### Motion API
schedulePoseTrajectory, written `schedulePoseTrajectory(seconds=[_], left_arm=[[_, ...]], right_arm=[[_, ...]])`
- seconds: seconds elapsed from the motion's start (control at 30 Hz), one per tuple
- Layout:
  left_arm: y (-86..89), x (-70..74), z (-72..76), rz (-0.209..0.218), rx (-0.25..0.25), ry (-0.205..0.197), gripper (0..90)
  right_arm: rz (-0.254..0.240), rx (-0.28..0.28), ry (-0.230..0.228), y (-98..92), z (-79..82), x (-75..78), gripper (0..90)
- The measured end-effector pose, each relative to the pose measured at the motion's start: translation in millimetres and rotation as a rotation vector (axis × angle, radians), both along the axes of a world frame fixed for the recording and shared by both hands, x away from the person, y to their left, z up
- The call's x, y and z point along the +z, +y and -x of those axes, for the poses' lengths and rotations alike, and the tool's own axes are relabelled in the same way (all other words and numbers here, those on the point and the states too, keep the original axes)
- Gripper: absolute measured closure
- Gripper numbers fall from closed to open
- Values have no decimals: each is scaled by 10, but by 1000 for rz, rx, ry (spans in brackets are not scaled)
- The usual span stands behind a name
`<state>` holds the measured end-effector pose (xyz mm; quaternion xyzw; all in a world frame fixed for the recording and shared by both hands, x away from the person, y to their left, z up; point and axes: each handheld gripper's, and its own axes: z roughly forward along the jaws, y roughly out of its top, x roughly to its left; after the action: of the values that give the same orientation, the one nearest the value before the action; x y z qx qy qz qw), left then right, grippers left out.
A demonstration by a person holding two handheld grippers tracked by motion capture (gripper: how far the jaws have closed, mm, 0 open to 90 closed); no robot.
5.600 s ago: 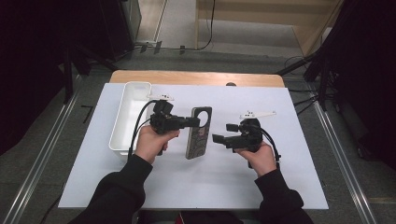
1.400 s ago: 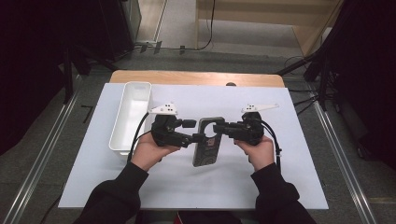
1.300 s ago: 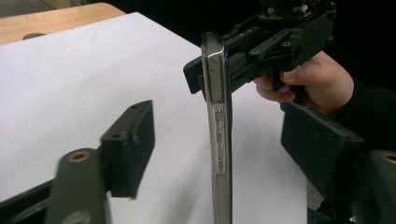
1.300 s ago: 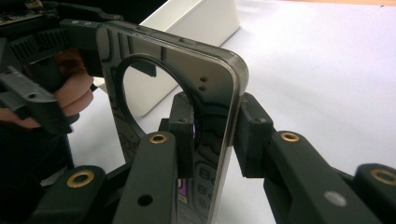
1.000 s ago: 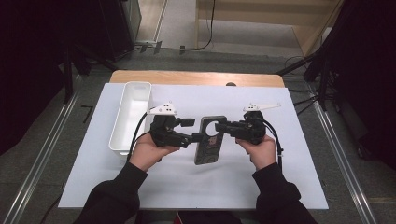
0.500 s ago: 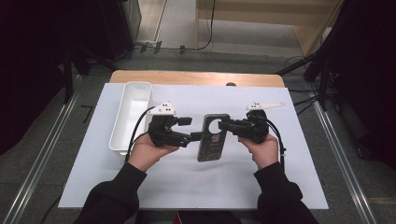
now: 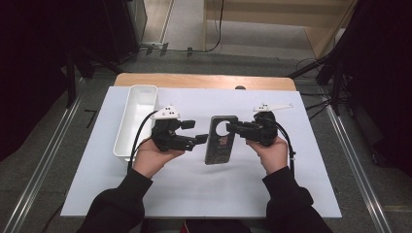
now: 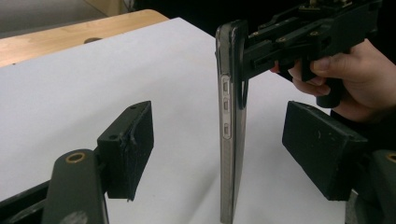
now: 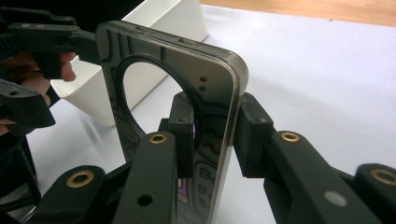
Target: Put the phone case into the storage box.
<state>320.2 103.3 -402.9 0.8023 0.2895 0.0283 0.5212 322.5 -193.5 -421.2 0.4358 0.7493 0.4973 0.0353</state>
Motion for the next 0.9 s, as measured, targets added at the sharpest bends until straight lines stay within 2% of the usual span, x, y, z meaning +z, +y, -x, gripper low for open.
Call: schedulePoseTrajectory(seconds=[0.13,0.33,0.43,0.5,0.6,0.8,0.9], left_arm=[[5,18,9,-9,40,-11,250],[15,7,-2,-7,42,-5,272],[19,19,5,-12,65,-15,272],[19,25,6,-19,74,-5,274],[25,27,7,-29,89,-14,307],[47,18,-18,-36,138,11,307],[54,11,-27,-47,157,13,343]], right_arm=[[12,2,-1,75,-41,7,700],[26,-1,3,155,-81,-2,700],[30,-5,8,184,-101,-17,700],[33,-14,18,200,-107,-25,700],[40,-24,31,246,-99,-35,700],[47,-38,38,342,-86,-30,700],[55,-40,44,391,-102,-40,699]])
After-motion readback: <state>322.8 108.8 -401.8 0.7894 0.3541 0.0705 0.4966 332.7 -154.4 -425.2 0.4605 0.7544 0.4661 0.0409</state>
